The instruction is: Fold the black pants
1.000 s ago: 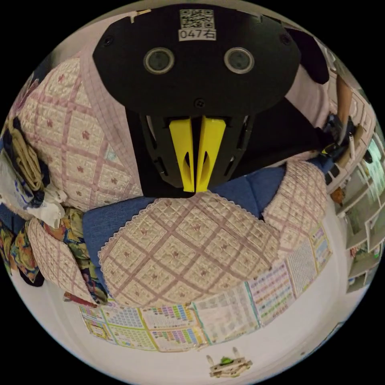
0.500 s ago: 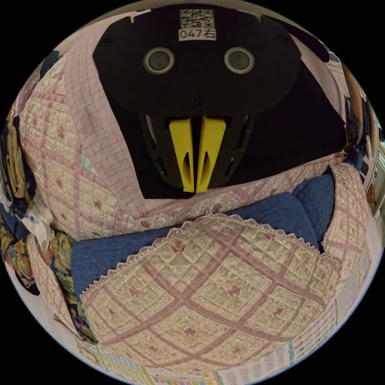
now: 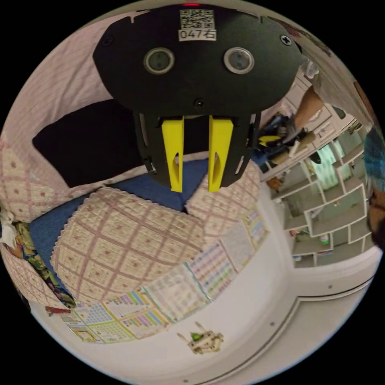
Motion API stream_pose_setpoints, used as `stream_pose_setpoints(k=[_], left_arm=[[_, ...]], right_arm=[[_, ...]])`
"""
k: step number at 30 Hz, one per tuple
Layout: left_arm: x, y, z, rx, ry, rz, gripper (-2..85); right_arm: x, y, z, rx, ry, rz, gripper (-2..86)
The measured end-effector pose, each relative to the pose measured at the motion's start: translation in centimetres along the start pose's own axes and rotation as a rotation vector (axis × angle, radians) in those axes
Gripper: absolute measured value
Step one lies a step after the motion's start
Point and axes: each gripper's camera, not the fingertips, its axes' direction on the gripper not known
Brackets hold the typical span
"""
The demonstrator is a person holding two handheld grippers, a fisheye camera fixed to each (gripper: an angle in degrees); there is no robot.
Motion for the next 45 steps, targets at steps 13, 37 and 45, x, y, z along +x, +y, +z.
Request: stream_pose_setpoints(k=[13,37,45], left_arm=[[-10.8,0.8,10.3,0.078,0.094,-0.386,9.1],[-11.0,4.3,16.4,0.076,-0.006,-0.313,6.1],[-13.7,6.8,20.6,0.063,0.079,-0.412,6.6]], right_arm=[[-12.9,11.7,8.2,-0.314,0.014,-0.236,1.7],[-17.5,16.6,8.2,-0.301,0.012,-0.209,0.8],[-18.0,17.6,8.4,-0.303,0.017,-0.187,0.7]])
